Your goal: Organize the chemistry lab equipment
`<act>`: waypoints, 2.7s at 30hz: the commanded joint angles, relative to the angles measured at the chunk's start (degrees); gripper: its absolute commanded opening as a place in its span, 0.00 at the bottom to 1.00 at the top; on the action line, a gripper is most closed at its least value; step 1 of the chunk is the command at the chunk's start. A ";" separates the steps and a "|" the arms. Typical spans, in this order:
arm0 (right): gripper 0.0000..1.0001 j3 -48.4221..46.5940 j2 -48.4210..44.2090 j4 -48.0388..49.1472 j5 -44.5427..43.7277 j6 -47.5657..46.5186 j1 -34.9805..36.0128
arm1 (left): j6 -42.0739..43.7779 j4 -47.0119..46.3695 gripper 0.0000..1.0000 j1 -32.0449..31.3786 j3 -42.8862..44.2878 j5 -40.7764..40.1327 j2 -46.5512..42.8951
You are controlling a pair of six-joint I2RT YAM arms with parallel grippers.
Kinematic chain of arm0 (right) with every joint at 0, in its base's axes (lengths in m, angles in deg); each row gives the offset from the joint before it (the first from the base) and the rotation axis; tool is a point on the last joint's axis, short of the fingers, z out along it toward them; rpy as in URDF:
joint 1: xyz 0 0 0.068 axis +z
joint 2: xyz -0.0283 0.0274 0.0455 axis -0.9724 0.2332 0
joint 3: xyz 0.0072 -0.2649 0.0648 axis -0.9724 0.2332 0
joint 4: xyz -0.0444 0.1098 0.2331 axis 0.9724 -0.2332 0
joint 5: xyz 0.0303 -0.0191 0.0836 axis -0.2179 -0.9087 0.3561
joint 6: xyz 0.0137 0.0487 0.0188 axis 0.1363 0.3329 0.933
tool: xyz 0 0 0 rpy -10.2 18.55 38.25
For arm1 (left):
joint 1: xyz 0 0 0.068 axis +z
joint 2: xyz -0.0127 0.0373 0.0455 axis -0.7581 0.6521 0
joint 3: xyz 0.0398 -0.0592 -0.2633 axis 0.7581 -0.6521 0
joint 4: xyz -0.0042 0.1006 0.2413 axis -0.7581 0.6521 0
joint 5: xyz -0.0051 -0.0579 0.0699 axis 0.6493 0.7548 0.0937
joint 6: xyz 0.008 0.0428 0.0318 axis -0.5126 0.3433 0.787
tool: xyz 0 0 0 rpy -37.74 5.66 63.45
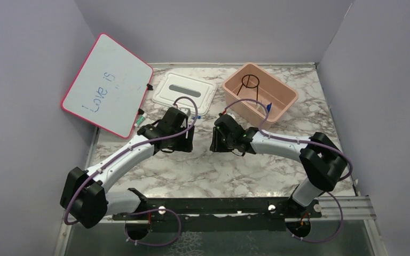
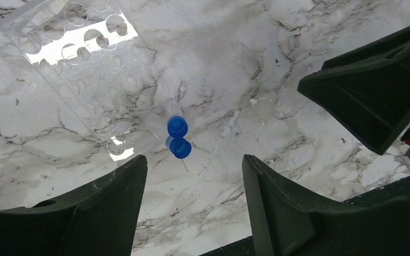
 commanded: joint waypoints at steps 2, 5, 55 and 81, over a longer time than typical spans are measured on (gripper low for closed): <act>0.37 1.80 -0.36 4.35 2.51 1.16 -0.94 | -1.78 0.26 0.63 -1.86 0.40 -10.08 2.91; 0.37 2.09 -0.37 4.60 2.69 1.05 -1.13 | -1.95 0.19 0.55 -1.94 0.46 -10.97 3.70; 0.39 -16.98 10.96 5.53 -4.10 -16.32 -2.90 | -6.82 2.68 0.49 -1.86 8.81 -25.30 -3.15; 0.37 -42.14 36.45 8.30 6.52 -36.76 -5.37 | -5.82 -6.01 0.53 16.23 4.59 -7.28 -3.18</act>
